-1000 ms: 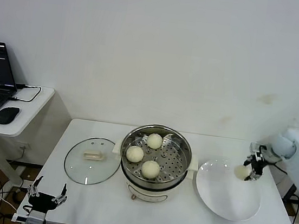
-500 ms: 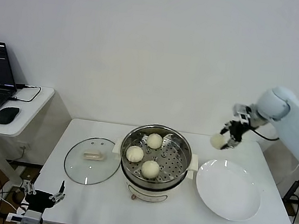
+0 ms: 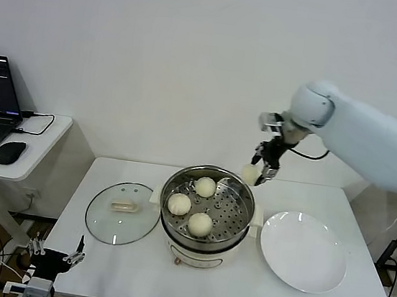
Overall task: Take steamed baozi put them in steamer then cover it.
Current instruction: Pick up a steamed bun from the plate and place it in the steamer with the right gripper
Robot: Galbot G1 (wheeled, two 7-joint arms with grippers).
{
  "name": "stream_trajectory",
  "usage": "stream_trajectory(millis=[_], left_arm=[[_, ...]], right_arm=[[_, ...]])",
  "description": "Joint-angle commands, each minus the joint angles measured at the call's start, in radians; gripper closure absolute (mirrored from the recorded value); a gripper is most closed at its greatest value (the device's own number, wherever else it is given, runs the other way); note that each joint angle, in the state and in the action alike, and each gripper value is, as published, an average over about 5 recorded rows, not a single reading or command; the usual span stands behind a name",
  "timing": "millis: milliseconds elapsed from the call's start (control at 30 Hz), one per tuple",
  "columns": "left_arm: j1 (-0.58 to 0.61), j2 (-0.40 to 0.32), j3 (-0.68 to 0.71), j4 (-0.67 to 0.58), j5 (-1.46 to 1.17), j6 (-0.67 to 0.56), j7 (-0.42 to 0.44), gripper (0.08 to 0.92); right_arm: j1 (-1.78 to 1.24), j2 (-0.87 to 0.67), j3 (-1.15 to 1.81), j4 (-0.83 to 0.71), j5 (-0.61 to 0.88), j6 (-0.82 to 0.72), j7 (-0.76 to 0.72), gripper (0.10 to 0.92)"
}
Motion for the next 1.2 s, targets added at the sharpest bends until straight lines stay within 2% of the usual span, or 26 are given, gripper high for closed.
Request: stream_trajectory(millis=[33, 367, 1200], left_arm=[[-0.003, 0.0, 0.001, -0.008, -0.004, 0.0, -0.001, 0.177], [-0.009, 0.001, -0.004, 0.005, -0.011, 0.0, -0.004, 0.177], [-0.027, 0.002, 0.003, 0.04, -0.016, -0.002, -0.006, 0.177]], right_arm=[[0.058, 0.152, -0.134, -0.025, 0.062, -0.03, 0.003, 0.414], [-0.03, 0.197, -0.127, -0.054, 0.005, -0.033, 0.015, 0.414], [-0.155, 0.193, -0.101, -0.065, -0.062, -0.059, 0.049, 0.414]])
